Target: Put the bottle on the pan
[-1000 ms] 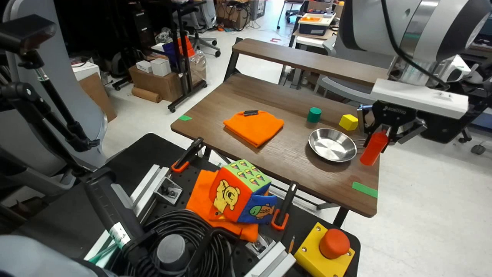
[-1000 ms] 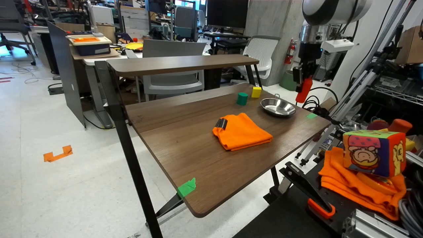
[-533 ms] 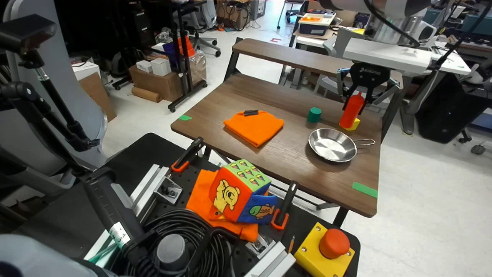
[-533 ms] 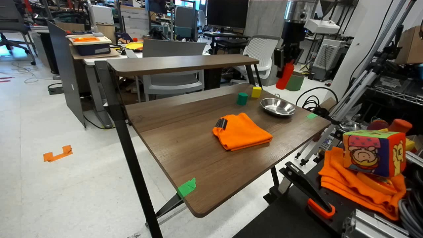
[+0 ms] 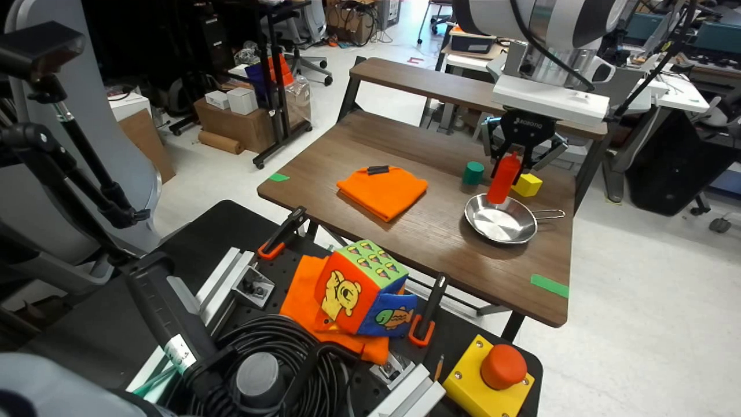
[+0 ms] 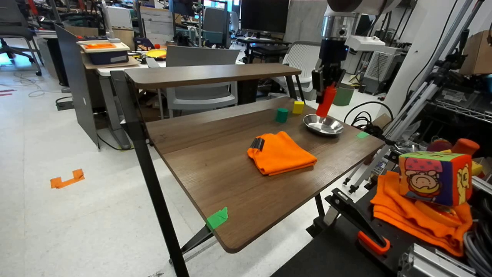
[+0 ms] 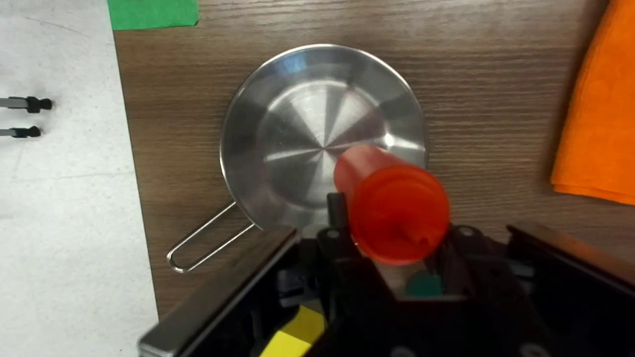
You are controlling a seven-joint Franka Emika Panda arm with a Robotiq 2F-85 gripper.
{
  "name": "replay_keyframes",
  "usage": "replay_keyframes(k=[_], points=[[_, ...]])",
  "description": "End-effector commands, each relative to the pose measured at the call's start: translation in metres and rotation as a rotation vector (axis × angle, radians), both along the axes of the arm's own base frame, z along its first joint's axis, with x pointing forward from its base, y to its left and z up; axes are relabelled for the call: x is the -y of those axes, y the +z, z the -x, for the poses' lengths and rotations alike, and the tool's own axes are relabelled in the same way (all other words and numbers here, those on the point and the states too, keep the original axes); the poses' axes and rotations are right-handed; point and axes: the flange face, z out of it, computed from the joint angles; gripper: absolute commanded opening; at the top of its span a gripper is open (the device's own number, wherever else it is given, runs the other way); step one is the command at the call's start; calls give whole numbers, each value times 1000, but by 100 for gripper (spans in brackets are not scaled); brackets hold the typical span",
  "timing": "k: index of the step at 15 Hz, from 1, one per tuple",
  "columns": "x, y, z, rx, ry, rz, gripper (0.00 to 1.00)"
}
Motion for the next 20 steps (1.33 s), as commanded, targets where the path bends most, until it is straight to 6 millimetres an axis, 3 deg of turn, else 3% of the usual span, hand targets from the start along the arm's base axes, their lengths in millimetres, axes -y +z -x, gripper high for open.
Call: replay_keyframes(k=[1,11,15,16,17,20], points=[[1,-14,-5,-13,-10,16,11],[18,-55,-9,-46,-39,67,11],[19,-60,-12,-42,-48,83,11],[19,-57,-12,-46,-47,82,61],[17,-54,-11,-52,-44,81,62],[12,-39,-3,-73,-17,82,84]])
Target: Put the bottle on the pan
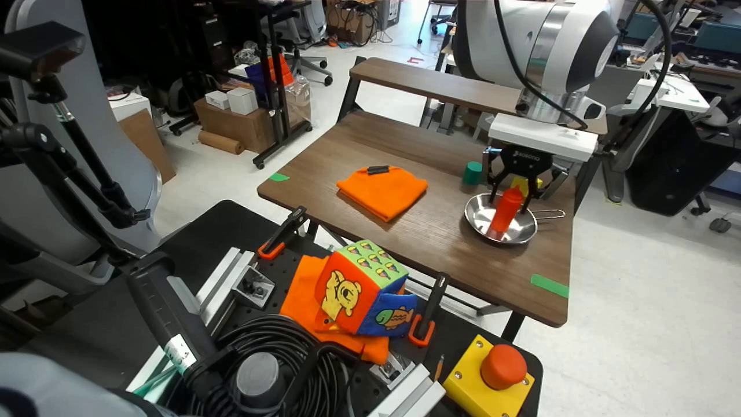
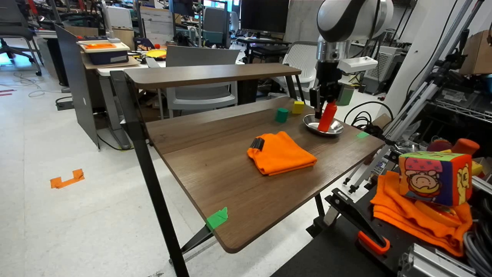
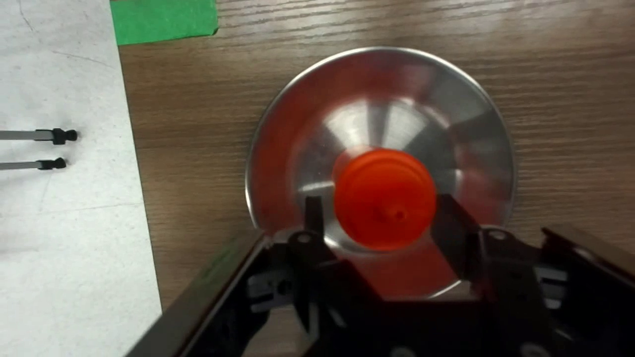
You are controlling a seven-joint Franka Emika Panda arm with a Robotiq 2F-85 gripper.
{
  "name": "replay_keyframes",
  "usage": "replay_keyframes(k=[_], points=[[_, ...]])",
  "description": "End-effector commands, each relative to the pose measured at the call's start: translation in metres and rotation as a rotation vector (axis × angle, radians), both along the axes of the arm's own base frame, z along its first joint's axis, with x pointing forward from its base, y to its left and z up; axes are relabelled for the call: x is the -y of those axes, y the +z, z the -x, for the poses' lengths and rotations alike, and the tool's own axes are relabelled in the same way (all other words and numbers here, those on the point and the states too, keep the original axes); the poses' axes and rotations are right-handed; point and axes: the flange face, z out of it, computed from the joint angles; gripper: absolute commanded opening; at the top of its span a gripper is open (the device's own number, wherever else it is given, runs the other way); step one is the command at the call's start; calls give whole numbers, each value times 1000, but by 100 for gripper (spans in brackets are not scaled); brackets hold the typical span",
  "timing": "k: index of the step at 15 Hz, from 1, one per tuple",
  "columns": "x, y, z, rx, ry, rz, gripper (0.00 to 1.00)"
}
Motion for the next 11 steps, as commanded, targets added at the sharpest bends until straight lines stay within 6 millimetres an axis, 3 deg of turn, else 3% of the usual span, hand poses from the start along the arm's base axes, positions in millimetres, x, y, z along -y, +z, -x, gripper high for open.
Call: replay_keyframes(k=[1,2,5,8,10,11], points=[[-6,25,7,-22,12,37,90],[-7,36,11,-30,-6,53,98],[-5,84,32,-64,-180,92,100],[-2,131,68,-128,-336,133,100],[7,147,94,-187,-442,146,100],[15,146,105,-218,-498,134,100]])
